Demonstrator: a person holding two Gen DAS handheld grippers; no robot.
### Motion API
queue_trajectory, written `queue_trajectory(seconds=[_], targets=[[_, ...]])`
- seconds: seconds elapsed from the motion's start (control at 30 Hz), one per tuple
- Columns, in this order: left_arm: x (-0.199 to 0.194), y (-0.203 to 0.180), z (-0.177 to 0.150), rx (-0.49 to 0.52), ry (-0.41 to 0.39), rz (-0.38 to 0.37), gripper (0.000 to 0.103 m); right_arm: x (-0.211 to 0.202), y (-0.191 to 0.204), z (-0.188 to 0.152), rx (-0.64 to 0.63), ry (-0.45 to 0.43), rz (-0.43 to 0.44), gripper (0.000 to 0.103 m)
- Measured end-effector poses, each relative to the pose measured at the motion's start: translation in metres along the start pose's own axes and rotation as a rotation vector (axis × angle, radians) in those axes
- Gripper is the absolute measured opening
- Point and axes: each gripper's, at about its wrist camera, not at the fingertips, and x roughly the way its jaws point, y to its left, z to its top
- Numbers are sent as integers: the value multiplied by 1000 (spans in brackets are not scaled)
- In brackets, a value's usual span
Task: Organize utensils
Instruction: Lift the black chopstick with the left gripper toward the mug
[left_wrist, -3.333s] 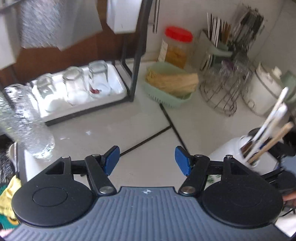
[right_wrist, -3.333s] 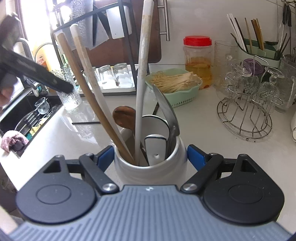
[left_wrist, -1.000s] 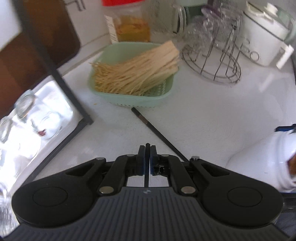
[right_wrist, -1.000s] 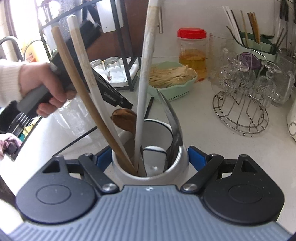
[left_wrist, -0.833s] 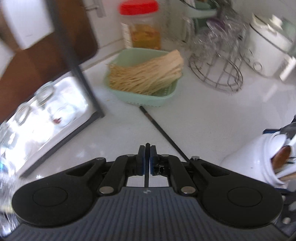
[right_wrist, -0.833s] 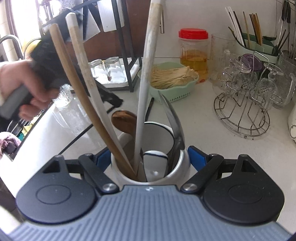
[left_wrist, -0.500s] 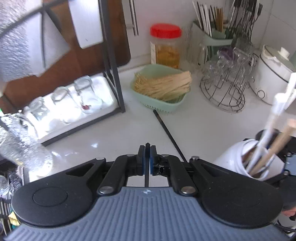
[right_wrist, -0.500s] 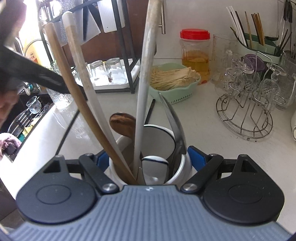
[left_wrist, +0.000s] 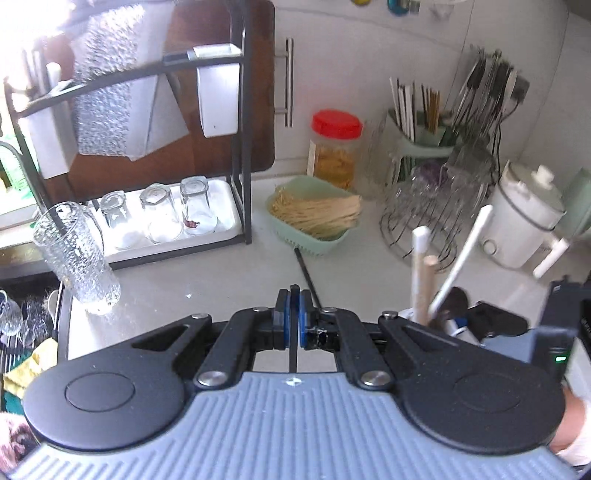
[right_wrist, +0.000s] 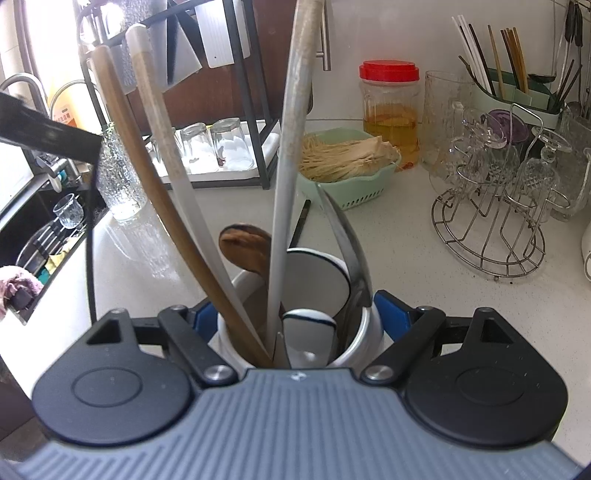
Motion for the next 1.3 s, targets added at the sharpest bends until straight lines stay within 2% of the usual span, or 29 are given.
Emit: queue_trajectory(seconds=[0.37, 0.87, 1.3], targets=[[-40, -13, 0, -42, -69, -7, 5, 1, 0, 0, 12, -27, -5, 88], [-83, -35, 37, 53, -140, -32, 5, 4, 0, -2, 41, -63, -5, 88], [-119, -61, 69, 141, -166, -69, 5, 4, -1, 0, 41, -62, 7, 88]])
